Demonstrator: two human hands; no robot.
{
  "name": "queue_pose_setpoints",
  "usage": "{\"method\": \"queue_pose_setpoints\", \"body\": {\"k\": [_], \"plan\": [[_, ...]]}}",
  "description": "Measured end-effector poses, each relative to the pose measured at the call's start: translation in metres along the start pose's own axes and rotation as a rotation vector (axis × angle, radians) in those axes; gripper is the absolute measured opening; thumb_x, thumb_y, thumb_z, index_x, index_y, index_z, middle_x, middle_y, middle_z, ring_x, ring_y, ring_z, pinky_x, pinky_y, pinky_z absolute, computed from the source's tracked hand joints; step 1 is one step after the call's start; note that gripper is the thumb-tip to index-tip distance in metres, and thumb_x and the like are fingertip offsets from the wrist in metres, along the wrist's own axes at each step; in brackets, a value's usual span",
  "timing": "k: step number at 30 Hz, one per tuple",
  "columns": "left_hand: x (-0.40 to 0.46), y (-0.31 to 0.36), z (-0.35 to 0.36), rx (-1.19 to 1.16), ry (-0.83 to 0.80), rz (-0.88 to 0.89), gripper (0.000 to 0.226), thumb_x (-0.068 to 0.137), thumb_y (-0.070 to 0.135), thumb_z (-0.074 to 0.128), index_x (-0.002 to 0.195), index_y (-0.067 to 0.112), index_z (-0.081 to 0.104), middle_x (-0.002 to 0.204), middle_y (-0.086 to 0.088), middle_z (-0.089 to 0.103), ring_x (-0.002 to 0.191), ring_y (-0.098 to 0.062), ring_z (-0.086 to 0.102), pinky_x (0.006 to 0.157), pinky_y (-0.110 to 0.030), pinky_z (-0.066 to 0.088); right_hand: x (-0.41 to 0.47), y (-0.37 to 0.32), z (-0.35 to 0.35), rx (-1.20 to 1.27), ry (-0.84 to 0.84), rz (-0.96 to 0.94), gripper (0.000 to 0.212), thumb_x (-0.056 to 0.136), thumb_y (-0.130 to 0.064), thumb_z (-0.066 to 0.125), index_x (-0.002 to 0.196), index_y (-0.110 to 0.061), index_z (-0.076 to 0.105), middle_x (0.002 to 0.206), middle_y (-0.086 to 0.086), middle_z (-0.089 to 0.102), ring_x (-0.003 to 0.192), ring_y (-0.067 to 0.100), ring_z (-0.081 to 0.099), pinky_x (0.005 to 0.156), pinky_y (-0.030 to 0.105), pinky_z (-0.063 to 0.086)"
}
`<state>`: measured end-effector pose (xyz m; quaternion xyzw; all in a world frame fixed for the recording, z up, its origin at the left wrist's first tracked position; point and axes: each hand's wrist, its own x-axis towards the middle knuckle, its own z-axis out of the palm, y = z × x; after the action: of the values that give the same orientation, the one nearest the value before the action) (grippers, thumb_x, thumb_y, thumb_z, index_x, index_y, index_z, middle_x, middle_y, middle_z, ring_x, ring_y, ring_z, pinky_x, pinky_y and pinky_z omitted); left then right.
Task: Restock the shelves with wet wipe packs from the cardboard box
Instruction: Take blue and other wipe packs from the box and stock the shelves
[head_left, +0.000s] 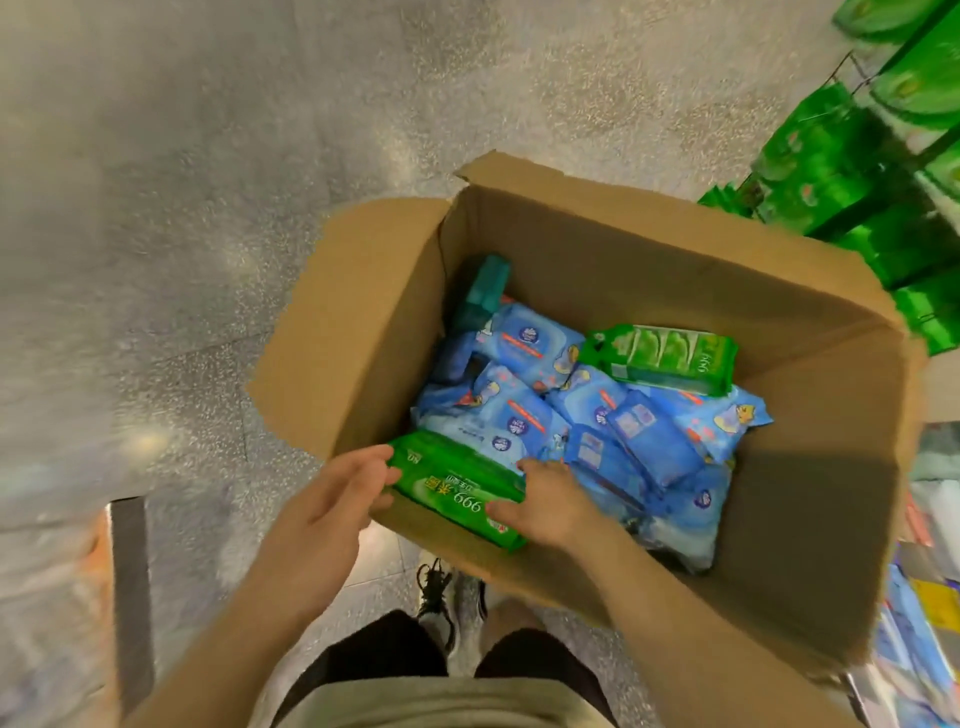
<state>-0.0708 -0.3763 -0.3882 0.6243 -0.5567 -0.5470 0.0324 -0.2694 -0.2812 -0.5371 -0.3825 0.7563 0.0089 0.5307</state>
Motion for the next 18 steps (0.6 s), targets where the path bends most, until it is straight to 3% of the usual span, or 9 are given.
{"method": "queue_pose_setpoints", "body": {"k": [3, 7, 14, 16, 18], "plan": [[0.006, 0.010, 0.008, 0.073, 0.035, -0.024, 0.018, 0.100, 0.043, 0.057, 0.114, 0.045, 0.069, 0.100, 0.023, 0.075, 0.092, 0.003, 0.071, 0.098, -0.040, 0.054, 0.014, 0.009, 0.009, 0.123, -0.082, 0.021, 0.082, 0.080, -0.063, 0.074, 0.143, -0.017, 0.049, 0.139, 0.010, 0.057, 0.126, 0.027, 0.053, 0.106, 0.033, 0.045], [0.022, 0.028, 0.020, 0.114, 0.039, -0.007, 0.017, 0.099, 0.039, 0.059, 0.112, 0.044, 0.068, 0.095, 0.020, 0.075, 0.086, -0.001, 0.072, 0.089, -0.041, 0.058, 0.025, 0.012, 0.015, 0.177, -0.118, 0.035, 0.099, 0.069, -0.070, 0.077, 0.148, -0.020, 0.043, 0.143, 0.009, 0.049, 0.132, 0.028, 0.047, 0.110, 0.033, 0.042], [0.040, 0.030, 0.042, 0.092, 0.005, -0.077, 0.017, 0.097, 0.040, 0.065, 0.112, 0.040, 0.072, 0.098, 0.016, 0.076, 0.088, -0.005, 0.074, 0.096, -0.042, 0.057, 0.042, 0.006, -0.001, 0.157, -0.205, 0.112, 0.125, 0.043, -0.094, 0.063, 0.147, -0.027, 0.044, 0.151, 0.010, 0.034, 0.144, 0.032, 0.027, 0.116, 0.045, 0.033], [0.039, 0.029, 0.044, 0.037, 0.005, -0.121, 0.015, 0.098, 0.037, 0.064, 0.111, 0.038, 0.073, 0.100, 0.013, 0.077, 0.088, -0.008, 0.075, 0.094, -0.042, 0.058, 0.044, 0.004, -0.001, 0.212, -0.235, 0.126, 0.125, 0.040, -0.093, 0.065, 0.145, -0.027, 0.046, 0.149, 0.008, 0.036, 0.142, 0.030, 0.032, 0.115, 0.045, 0.035], [0.037, 0.027, 0.044, -0.020, 0.009, -0.167, 0.016, 0.100, 0.033, 0.062, 0.111, 0.034, 0.073, 0.100, 0.009, 0.078, 0.089, -0.014, 0.076, 0.091, -0.042, 0.059, 0.044, 0.004, 0.006, 0.337, -0.240, 0.130, 0.119, 0.039, -0.084, 0.073, 0.139, -0.024, 0.049, 0.141, 0.004, 0.046, 0.130, 0.024, 0.048, 0.109, 0.041, 0.045]]}}
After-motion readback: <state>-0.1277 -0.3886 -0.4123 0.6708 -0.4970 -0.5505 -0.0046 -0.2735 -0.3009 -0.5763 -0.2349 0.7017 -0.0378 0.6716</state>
